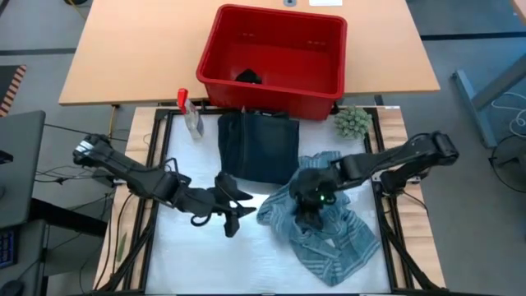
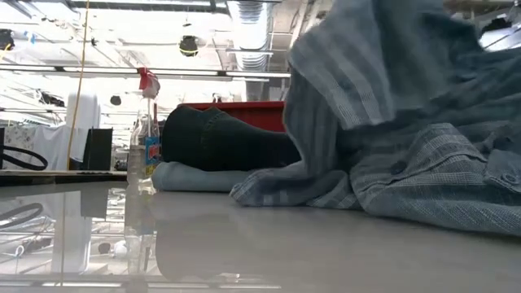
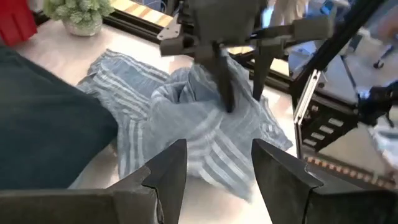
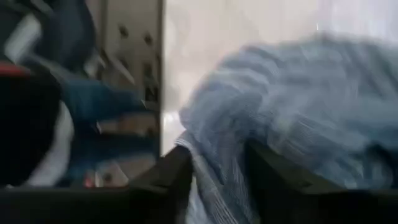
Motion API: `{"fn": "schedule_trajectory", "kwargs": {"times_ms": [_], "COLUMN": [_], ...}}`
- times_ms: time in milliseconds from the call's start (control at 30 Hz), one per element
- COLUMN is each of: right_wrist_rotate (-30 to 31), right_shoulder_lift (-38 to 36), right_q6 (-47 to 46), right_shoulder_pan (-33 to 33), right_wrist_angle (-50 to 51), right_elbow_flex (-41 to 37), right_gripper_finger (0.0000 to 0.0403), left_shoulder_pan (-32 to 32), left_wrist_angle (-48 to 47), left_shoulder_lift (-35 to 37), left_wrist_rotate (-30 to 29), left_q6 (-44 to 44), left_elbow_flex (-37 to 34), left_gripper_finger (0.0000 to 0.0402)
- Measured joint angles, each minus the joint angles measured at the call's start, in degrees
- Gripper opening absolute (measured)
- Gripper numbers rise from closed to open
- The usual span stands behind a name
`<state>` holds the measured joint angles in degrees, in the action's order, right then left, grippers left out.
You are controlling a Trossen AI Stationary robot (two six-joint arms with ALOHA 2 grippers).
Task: Fold Laundry from Bin
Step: Fold the blue long sleeve on the table
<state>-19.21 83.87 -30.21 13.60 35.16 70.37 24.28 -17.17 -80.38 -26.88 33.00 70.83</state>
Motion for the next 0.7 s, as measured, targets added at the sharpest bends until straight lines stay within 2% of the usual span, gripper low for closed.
{"fn": "schedule_trajectory", "kwargs": {"times_ms": [133,233,433,567,633,700], "right_wrist_rotate": [0.08,1.93,6.76,8.17,12.01,18.40], "right_shoulder_lift": [1.84,1.07,-1.54,-4.51,-6.30,-8.12], "right_q6": [1.11,-1.04,-6.82,-12.32,-16.20,-20.99], "right_shoulder_pan": [1.01,0.51,-1.05,1.25,4.25,8.32], "right_wrist_angle": [6.16,7.53,11.24,17.54,23.64,30.90], "right_elbow_flex": [3.01,5.91,11.65,12.70,12.63,12.63], "right_gripper_finger": [0.0241,0.0277,0.0285,0.0285,0.0285,0.0285], "left_shoulder_pan": [-0.91,-1.83,-4.12,-5.82,-6.92,-7.26], "left_wrist_angle": [0.63,0.62,1.20,4.12,7.73,11.12], "left_shoulder_lift": [-1.70,-2.23,-2.25,-2.35,-3.54,-5.36], "left_wrist_rotate": [1.59,3.96,6.26,9.61,12.05,13.84], "left_q6": [-5.73,-10.09,-16.70,-20.74,-21.88,-23.22], "left_elbow_flex": [0.00,0.00,0.00,0.00,0.02,0.01], "left_gripper_finger": [0.0169,0.0169,0.0169,0.0169,0.0169,0.0169]}}
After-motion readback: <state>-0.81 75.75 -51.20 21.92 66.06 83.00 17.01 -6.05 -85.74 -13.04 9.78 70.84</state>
